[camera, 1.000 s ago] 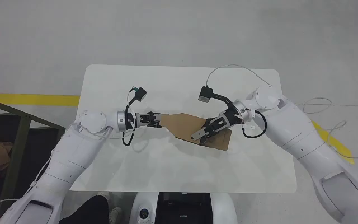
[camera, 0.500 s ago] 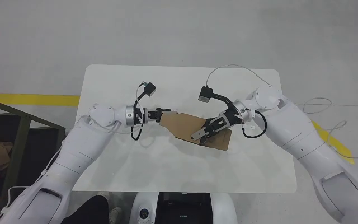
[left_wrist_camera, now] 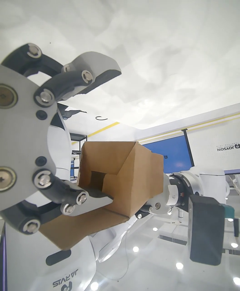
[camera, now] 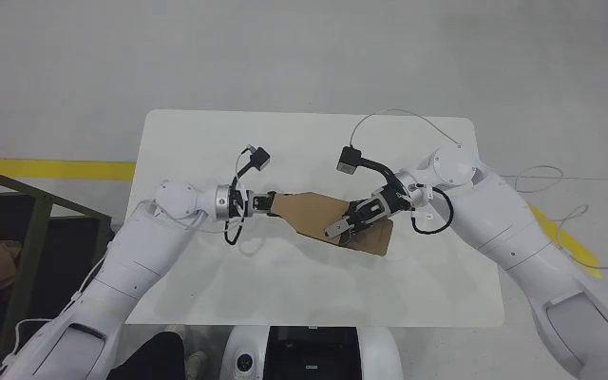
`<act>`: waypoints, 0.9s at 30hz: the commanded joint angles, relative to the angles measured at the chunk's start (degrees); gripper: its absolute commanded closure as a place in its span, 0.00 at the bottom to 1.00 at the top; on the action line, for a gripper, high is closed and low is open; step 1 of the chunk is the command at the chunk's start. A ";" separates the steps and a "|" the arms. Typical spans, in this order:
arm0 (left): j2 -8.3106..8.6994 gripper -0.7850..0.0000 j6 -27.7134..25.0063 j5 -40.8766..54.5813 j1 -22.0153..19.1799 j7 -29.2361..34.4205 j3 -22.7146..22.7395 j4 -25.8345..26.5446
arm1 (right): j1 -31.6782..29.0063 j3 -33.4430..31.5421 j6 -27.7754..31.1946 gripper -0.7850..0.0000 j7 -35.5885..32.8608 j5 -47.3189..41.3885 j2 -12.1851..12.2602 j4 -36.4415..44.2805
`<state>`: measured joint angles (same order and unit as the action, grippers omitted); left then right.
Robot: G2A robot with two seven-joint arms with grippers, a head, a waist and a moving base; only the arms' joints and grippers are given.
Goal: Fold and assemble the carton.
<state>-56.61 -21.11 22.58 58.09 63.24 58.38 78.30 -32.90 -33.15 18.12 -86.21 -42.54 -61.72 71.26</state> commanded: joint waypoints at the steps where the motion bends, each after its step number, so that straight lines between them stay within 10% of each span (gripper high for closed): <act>1: 0.18 0.00 0.06 -0.81 0.01 -0.36 0.79 -0.70 | 0.00 0.00 0.00 1.00 0.00 0.00 0.00 0.00; 18: 3.43 0.00 0.81 0.11 6.66 0.16 14.79 6.96 | 0.00 0.00 0.00 1.00 0.00 0.00 0.00 0.00; 27: 3.51 0.00 1.44 -2.78 6.17 4.29 13.11 10.20 | 0.00 0.00 0.00 1.00 0.00 0.00 0.00 0.00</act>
<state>-53.05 -19.68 20.20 64.52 67.35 71.94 88.54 -32.90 -33.15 18.12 -86.21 -42.54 -61.72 71.26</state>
